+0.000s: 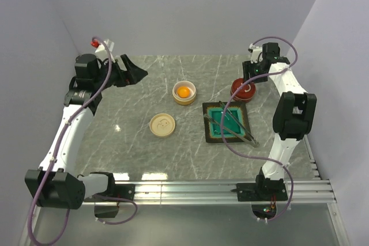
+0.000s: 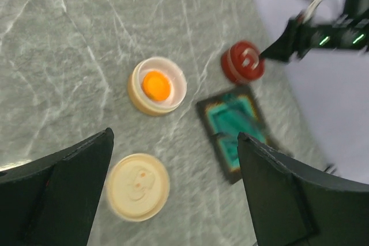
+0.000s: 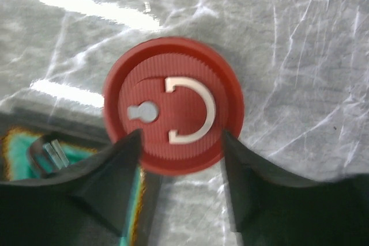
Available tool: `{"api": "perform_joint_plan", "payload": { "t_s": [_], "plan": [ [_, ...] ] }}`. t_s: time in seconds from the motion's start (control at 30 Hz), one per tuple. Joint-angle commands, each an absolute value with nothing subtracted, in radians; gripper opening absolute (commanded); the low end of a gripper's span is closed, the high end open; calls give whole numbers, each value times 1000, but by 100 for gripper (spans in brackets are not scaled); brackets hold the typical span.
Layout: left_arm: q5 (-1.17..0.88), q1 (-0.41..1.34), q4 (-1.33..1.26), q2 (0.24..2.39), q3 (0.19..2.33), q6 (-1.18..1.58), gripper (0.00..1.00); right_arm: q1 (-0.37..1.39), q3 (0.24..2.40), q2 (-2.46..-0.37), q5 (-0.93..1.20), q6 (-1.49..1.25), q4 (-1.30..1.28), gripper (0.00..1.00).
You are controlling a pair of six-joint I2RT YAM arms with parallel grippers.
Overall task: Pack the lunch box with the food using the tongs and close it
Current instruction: Put the lid back on the lunch box, then pick up the lid of the lunch box with the right arm
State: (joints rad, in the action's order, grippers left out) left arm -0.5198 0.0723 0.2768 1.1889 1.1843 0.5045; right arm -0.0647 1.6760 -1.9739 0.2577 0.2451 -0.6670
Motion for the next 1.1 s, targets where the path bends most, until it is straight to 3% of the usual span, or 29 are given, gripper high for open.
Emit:
{"api": "perform_joint_plan", "payload": {
  "t_s": [0.0,0.03,0.27,0.3,0.4,0.47,0.6,0.8,1.07],
  "plan": [
    [-627,69,438,1247,1259,161,95,-75,1687,-1807,328,271,-692,71],
    [-637,69,510,1253,1261,93,97,-75,1675,-1787,342,278,-705,80],
    [-667,99,771,1296,1174,-535,94,-75,1641,-1638,485,307,-804,82],
    [-667,113,802,1304,1170,-654,94,-75,1635,-1612,517,308,-822,91],
    [-608,208,861,1322,1146,-805,91,-75,1599,-1569,604,310,-863,94],
    [-560,250,801,1312,1099,-822,90,-74,1572,-1537,668,336,-882,94],
    [-665,248,762,1293,1052,-833,88,-17,1459,-1477,716,368,-832,94],
    [-790,232,727,1276,1029,-764,88,320,1328,-1453,476,351,-674,93],
    [-1012,-48,540,1189,1006,-462,87,623,1420,-1635,316,256,-555,83]
  ]
}}
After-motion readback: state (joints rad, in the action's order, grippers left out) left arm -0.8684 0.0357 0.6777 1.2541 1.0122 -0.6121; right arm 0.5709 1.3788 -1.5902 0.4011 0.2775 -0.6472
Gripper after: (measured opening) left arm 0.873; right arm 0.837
